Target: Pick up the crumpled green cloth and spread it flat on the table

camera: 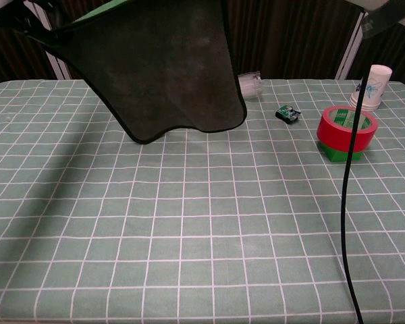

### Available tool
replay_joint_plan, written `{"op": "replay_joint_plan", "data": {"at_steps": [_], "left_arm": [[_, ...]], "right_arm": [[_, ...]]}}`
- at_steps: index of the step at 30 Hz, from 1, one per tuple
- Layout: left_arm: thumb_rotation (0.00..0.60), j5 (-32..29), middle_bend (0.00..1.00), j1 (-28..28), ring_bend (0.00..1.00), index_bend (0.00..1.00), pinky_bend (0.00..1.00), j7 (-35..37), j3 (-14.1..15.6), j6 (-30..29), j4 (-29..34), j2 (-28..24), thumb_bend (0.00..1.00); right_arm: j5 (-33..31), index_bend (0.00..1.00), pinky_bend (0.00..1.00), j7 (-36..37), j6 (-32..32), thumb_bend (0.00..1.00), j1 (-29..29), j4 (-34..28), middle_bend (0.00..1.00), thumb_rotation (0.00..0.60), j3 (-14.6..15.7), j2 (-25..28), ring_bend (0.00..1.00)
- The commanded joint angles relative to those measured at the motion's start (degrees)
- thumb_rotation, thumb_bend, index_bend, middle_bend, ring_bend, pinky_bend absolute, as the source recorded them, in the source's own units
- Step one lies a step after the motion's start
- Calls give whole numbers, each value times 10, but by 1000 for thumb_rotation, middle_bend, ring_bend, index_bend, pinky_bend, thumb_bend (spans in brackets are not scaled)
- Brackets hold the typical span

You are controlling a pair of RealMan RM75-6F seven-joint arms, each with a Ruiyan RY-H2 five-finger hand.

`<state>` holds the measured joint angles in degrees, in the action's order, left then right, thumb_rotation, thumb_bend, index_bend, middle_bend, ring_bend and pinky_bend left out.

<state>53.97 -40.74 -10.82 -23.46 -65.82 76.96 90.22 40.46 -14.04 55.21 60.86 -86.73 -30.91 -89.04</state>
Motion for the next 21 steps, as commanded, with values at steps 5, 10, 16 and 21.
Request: {"op": "replay_joint_plan", "data": {"at_steps": [5,10,16,21], "left_arm": [[600,46,337,6,194,692,303,39,-4,-46,-21,6,513],[600,82,337,24,194,691,303,36,32,-59,-7,1,500],[600,118,337,49,194,691,303,22,83,-60,25,-10,491],[600,143,337,66,194,690,303,1,122,-52,75,-36,487]], "right_arm": [[46,702,0,65,-23,574,-10,28,200,600,6,2,0],[78,702,0,87,-44,574,-24,35,202,600,36,10,0],[133,702,0,129,-76,575,-52,26,202,600,84,23,0],[172,701,0,164,-88,576,-79,4,202,600,115,39,0]]}}
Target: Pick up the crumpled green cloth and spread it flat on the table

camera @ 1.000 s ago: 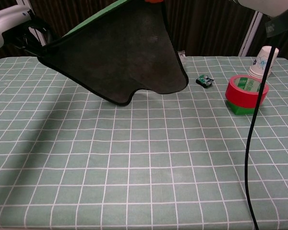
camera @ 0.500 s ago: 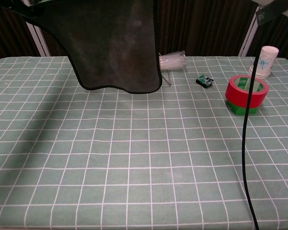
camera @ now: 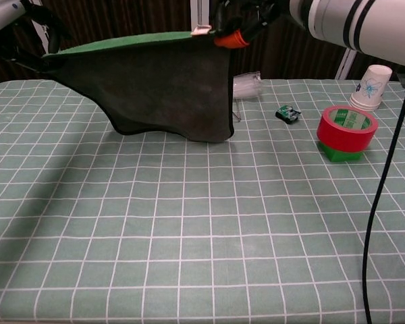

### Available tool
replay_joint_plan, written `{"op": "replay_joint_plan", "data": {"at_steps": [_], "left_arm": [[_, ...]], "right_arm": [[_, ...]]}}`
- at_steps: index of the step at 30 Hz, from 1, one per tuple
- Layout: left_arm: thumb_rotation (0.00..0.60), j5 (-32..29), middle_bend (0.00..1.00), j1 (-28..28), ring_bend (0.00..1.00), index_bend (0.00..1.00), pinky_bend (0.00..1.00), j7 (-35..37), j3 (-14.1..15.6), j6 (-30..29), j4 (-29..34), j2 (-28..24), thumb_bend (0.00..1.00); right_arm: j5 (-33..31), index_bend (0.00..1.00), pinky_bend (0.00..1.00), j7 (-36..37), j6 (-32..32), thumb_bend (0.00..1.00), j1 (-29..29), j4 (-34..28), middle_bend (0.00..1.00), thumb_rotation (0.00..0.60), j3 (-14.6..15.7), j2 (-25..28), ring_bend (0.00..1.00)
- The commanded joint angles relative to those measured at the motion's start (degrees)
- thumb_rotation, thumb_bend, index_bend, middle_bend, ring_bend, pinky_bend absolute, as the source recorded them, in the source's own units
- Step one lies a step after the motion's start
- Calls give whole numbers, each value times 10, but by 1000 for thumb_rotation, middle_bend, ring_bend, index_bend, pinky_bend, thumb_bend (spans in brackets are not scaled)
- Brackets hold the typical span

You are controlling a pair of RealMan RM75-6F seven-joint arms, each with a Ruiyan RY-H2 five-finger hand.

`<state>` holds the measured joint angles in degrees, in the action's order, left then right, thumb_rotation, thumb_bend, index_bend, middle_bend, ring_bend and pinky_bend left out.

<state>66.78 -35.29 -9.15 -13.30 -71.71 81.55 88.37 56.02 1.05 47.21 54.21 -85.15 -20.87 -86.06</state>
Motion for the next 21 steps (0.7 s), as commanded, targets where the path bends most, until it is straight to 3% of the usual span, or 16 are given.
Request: {"op": "replay_joint_plan", "data": {"at_steps": [1,17,21], "left_arm": [[600,17,337,13,194,690,303,-21,27,12,39,-23,487],[600,20,327,13,194,664,303,-122,97,91,95,-48,433],[600,9,307,11,194,585,303,-139,106,109,99,-48,381]], "right_arm": [[23,702,0,16,-10,575,-16,-16,202,600,21,11,0],[154,702,0,43,7,574,-66,-31,203,600,117,-6,0],[182,702,0,45,21,573,-75,-25,202,600,132,-16,0]]}}
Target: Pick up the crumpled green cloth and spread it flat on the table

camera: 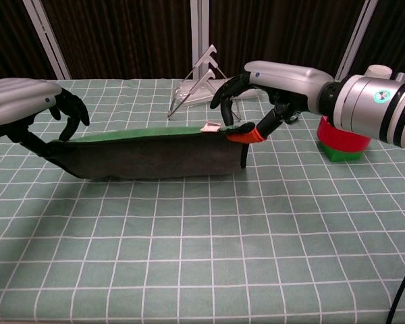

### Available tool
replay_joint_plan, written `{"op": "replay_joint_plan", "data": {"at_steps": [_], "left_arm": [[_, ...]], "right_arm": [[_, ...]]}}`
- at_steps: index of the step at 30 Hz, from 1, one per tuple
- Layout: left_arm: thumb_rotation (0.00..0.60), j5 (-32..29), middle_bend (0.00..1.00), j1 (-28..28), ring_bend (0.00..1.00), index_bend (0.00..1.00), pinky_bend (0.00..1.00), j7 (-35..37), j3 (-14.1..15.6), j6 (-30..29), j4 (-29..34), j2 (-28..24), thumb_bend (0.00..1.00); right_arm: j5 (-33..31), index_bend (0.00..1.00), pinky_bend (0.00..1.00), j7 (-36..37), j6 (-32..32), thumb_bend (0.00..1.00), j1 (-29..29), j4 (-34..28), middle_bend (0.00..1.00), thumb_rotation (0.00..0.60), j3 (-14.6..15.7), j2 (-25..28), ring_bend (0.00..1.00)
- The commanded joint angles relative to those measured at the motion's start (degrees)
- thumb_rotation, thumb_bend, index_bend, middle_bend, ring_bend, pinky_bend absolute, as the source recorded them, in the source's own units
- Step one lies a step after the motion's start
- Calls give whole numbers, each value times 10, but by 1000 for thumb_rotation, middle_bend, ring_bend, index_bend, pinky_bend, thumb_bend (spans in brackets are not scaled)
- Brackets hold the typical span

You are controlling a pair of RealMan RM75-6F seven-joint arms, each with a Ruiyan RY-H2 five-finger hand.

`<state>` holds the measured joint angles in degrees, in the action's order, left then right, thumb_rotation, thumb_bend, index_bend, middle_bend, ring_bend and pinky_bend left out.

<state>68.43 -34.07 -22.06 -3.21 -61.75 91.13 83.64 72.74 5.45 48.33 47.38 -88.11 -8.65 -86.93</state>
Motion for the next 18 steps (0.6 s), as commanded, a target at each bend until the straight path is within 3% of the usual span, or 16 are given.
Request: {"op": "replay_joint_plan", "data": {"at_steps": [1,9,18], "left_arm": [[600,-9,303,-2,194,557,303,-13,6,13,5,0,359],[600,-21,276,-8,193,404,303,-49,18,34,17,3,192],[600,-42,249,-16,184,315,302,-83,30,55,39,-3,104]], "right_arm": [[22,702,0,1,13,574,-9,7,202,600,13,-9,0],[77,702,0,-25,37,573,-21,21,202,600,45,-29,0],[121,701,0,-68,41,571,-35,23,202,600,90,-35,0]]}}
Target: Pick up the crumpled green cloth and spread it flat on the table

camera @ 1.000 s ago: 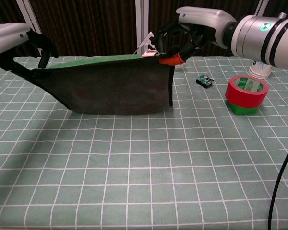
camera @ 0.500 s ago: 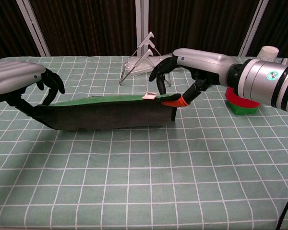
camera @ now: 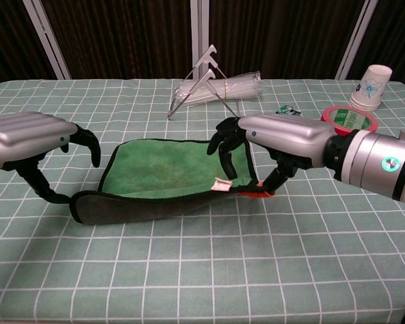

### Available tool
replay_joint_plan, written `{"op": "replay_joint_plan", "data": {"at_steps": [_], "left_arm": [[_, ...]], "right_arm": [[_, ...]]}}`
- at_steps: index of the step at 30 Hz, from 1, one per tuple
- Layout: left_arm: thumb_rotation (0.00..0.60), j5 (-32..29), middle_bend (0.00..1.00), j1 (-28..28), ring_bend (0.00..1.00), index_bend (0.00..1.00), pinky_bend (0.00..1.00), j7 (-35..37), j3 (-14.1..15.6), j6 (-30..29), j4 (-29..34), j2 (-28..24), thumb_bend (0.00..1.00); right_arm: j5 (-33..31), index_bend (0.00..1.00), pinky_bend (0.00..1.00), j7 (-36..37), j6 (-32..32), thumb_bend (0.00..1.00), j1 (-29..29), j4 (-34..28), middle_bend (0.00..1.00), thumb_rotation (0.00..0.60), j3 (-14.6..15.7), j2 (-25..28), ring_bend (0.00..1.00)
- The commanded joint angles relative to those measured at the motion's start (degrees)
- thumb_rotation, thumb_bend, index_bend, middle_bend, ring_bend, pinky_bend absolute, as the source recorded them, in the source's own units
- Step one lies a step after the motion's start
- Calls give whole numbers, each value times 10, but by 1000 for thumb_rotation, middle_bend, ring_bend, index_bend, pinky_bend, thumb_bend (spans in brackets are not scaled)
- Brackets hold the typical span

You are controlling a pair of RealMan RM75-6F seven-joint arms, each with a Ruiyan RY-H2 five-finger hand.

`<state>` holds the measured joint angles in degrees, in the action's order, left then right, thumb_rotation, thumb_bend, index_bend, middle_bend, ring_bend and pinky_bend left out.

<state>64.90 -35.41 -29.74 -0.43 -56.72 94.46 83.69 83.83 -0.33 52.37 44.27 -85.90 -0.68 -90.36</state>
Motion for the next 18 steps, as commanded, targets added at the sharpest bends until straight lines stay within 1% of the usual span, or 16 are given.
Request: {"op": "replay_joint_plan", "data": {"at_steps": [1,8,10,12,14,15,17,18], "left_arm": [[600,-9,248,-3,183,309,303,-8,2,5,8,-5,100],[600,-18,244,-4,181,267,302,-18,3,2,20,-14,86],[600,-19,243,-4,181,261,302,-19,3,0,23,-15,78],[600,-19,242,-4,181,257,302,-20,1,-3,24,-17,70],[600,-19,242,-3,181,256,302,-19,1,-5,24,-17,66],[600,-18,242,-3,181,256,302,-18,1,-6,24,-17,66],[600,-19,242,-3,181,255,302,-18,1,-6,22,-16,64],[600,-19,242,-4,181,255,302,-18,1,-6,21,-16,64]], "right_arm": [[14,700,0,-14,0,571,-6,2,202,600,15,-1,0],[39,668,0,-38,5,568,-18,9,179,600,40,-4,0],[41,642,0,-44,5,537,-22,11,165,599,45,-5,0],[42,595,0,-53,3,474,-26,12,146,584,51,-5,0],[41,527,0,-65,-3,379,-30,10,125,543,58,-3,0],[40,485,0,-72,-6,319,-31,8,112,509,60,-2,0],[37,374,0,-87,-14,151,-34,3,76,416,67,3,0],[35,341,0,-94,-17,104,-35,0,64,393,69,5,0]]}}
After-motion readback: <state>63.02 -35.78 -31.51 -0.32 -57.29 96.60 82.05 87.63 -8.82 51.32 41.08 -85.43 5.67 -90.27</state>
